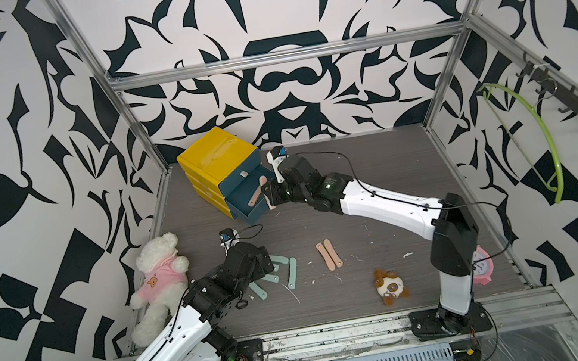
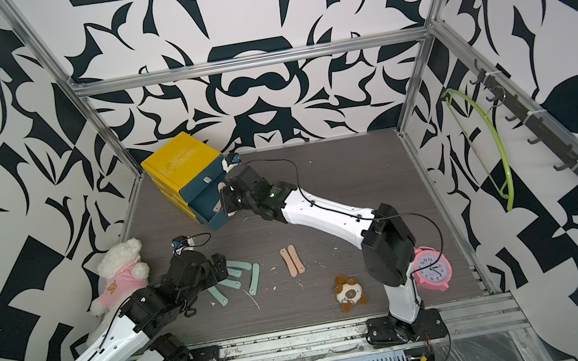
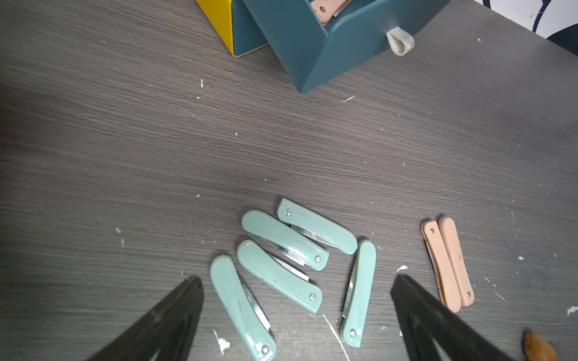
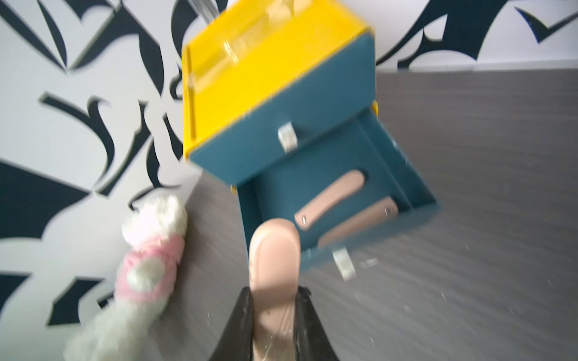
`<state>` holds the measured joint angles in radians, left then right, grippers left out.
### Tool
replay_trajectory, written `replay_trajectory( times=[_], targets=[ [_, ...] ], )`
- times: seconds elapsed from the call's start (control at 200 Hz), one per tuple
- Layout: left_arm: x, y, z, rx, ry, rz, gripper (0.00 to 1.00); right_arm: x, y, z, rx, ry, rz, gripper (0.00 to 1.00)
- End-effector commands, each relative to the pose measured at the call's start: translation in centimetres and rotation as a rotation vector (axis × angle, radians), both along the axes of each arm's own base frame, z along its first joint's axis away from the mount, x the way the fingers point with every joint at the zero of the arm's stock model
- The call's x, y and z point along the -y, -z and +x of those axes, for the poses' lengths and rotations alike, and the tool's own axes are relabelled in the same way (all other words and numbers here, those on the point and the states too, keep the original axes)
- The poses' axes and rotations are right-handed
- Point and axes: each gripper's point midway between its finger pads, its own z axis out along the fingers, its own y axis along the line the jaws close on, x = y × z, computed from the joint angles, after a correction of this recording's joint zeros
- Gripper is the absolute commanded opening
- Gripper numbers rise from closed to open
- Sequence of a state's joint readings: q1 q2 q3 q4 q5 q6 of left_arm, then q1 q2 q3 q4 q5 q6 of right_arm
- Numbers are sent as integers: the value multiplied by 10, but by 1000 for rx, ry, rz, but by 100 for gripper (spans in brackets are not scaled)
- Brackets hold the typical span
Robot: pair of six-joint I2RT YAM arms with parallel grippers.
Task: Place the fruit knives into the drawer by color
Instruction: Place the fruit knife in the drawer, then pick up the fruit knife from the center of the board.
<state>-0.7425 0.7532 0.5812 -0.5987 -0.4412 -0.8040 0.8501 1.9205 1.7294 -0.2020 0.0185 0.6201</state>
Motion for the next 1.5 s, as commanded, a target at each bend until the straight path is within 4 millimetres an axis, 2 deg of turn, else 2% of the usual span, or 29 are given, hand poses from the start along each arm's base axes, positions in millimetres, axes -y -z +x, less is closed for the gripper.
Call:
replay_trajectory(
  times=[0.0,0.115,0.22,0.355,0.505,0.6,0.825,0.98,1.155,1.3,1.495],
  targets=[
    [-3,-1,-5,-15,-7,-7,99,-7,-8,37,-85,47,185,7],
    [-3,-2,-6,-20,-5,-7,99,-14,-8,66,-124,82,291,8],
    [-2,-2,-6,-21,-2,-14,99,-19,-7,81,-133,93,332,8],
    [0,-1,-6,-24,2,-18,99,-22,6,86,-166,104,300,10],
    [3,-2,-5,-25,12,-26,99,-21,14,86,-186,106,286,30],
    [7,-4,-4,-24,23,-35,99,-19,9,87,-180,101,286,39],
    [13,-14,-2,-12,54,-47,99,-6,-21,81,-109,88,242,44],
    [23,-24,0,-3,90,-74,99,7,-37,62,-76,53,200,44],
    [33,-32,4,7,127,-94,99,36,-31,28,-110,42,141,45],
    [45,-34,7,4,167,-110,99,71,-3,-8,-166,43,42,46],
    [69,-25,11,-35,243,-139,99,129,51,-62,-260,78,-128,47]
  ],
)
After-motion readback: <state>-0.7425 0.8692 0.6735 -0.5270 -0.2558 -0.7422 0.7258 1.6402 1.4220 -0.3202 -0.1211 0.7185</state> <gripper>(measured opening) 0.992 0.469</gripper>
